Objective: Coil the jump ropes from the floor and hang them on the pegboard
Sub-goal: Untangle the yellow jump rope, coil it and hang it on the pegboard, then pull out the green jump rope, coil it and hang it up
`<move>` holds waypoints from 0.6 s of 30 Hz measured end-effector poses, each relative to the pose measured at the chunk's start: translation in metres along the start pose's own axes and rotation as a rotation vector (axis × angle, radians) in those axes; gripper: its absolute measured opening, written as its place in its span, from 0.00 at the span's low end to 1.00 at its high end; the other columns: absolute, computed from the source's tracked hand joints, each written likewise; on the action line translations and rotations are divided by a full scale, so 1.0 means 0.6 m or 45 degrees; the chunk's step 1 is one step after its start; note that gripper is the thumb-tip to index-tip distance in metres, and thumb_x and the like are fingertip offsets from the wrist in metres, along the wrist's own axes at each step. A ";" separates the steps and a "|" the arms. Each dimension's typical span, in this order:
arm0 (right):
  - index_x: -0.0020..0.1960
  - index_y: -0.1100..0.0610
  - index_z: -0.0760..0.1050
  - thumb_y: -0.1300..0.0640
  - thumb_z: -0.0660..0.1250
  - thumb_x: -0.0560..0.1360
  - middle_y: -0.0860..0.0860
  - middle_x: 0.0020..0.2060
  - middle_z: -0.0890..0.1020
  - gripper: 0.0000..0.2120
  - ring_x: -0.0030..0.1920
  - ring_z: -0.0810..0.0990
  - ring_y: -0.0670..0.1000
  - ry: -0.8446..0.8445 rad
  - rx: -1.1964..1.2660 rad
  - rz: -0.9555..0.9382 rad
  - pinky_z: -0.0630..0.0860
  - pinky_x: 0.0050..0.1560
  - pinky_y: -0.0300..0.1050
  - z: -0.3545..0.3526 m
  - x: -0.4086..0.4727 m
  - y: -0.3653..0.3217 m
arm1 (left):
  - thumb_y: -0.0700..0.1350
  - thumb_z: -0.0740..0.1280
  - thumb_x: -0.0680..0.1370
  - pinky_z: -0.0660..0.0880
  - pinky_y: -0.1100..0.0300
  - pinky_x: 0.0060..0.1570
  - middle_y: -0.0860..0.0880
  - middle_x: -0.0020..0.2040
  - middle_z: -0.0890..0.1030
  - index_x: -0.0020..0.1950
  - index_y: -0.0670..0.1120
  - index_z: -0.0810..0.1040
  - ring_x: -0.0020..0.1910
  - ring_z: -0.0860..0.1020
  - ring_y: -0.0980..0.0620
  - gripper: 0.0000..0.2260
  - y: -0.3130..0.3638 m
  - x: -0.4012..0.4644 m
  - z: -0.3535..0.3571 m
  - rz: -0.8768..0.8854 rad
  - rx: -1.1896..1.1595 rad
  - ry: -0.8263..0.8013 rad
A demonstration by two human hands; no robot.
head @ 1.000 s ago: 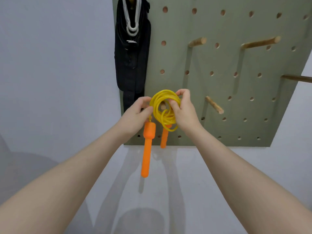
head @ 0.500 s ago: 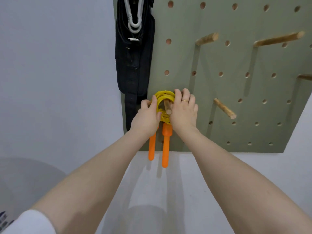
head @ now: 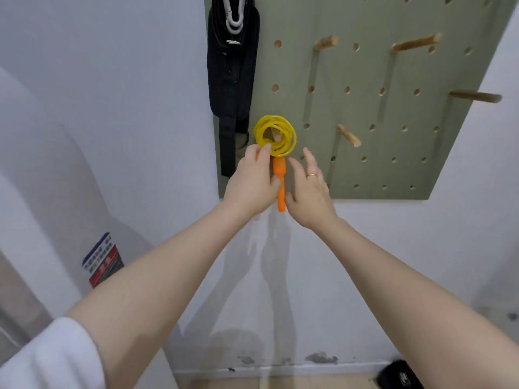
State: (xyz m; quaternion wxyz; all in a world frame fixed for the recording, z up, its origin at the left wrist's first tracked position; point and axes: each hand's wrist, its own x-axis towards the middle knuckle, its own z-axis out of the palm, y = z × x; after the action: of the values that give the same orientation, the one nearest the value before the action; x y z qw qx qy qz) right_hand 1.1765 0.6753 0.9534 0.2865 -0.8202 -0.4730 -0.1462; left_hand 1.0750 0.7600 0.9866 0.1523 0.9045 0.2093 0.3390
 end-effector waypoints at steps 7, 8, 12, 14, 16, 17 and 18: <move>0.64 0.56 0.71 0.56 0.57 0.78 0.53 0.64 0.72 0.16 0.62 0.72 0.54 -0.884 -0.074 0.112 0.70 0.61 0.48 0.014 -0.271 -0.045 | 0.44 0.58 0.78 0.72 0.56 0.55 0.47 0.61 0.76 0.63 0.45 0.73 0.54 0.75 0.47 0.15 -0.024 -0.287 -0.012 0.005 0.170 -0.635; 0.63 0.56 0.72 0.56 0.57 0.78 0.53 0.62 0.75 0.15 0.61 0.73 0.54 -0.968 -0.105 0.123 0.70 0.61 0.47 0.017 -0.322 -0.057 | 0.44 0.58 0.78 0.73 0.55 0.55 0.48 0.60 0.77 0.62 0.45 0.74 0.54 0.75 0.47 0.14 -0.029 -0.335 -0.015 0.011 0.195 -0.711; 0.62 0.57 0.73 0.56 0.57 0.79 0.53 0.61 0.76 0.15 0.61 0.73 0.54 -1.107 -0.149 0.208 0.68 0.55 0.42 0.020 -0.543 -0.113 | 0.44 0.59 0.78 0.71 0.57 0.56 0.46 0.59 0.78 0.61 0.44 0.75 0.54 0.76 0.45 0.13 -0.038 -0.538 -0.033 0.038 0.139 -0.884; 0.61 0.55 0.74 0.54 0.57 0.78 0.52 0.61 0.76 0.14 0.60 0.73 0.55 -1.152 -0.156 0.294 0.68 0.55 0.41 0.028 -0.661 -0.131 | 0.43 0.59 0.79 0.69 0.60 0.54 0.45 0.60 0.78 0.63 0.42 0.74 0.56 0.75 0.45 0.14 -0.031 -0.638 -0.041 0.017 0.078 -0.984; 0.60 0.55 0.74 0.54 0.57 0.77 0.52 0.60 0.77 0.14 0.59 0.75 0.56 -1.264 -0.141 0.370 0.71 0.57 0.45 0.028 -0.777 -0.149 | 0.43 0.59 0.79 0.68 0.61 0.53 0.45 0.60 0.78 0.63 0.42 0.74 0.57 0.75 0.45 0.14 -0.018 -0.729 -0.045 0.001 0.026 -1.092; 0.59 0.57 0.75 0.54 0.58 0.77 0.54 0.58 0.78 0.14 0.58 0.75 0.57 -1.324 -0.135 0.391 0.72 0.57 0.48 0.025 -0.830 -0.156 | 0.43 0.59 0.79 0.68 0.61 0.53 0.44 0.60 0.78 0.63 0.42 0.74 0.58 0.75 0.45 0.14 -0.011 -0.770 -0.043 -0.005 0.009 -1.138; 0.59 0.59 0.75 0.55 0.58 0.77 0.56 0.57 0.79 0.14 0.58 0.75 0.59 -1.375 -0.148 0.401 0.73 0.58 0.49 0.019 -0.879 -0.161 | 0.43 0.59 0.79 0.68 0.61 0.53 0.44 0.60 0.78 0.63 0.42 0.74 0.58 0.75 0.45 0.14 -0.004 -0.809 -0.041 -0.009 0.003 -1.183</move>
State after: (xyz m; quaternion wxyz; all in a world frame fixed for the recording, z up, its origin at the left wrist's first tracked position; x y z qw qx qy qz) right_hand 0.8241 0.3547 0.7067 -0.0233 -0.8537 -0.4156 0.3129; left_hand 0.7265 0.5314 0.7365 0.2301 0.9600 0.1221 -0.1030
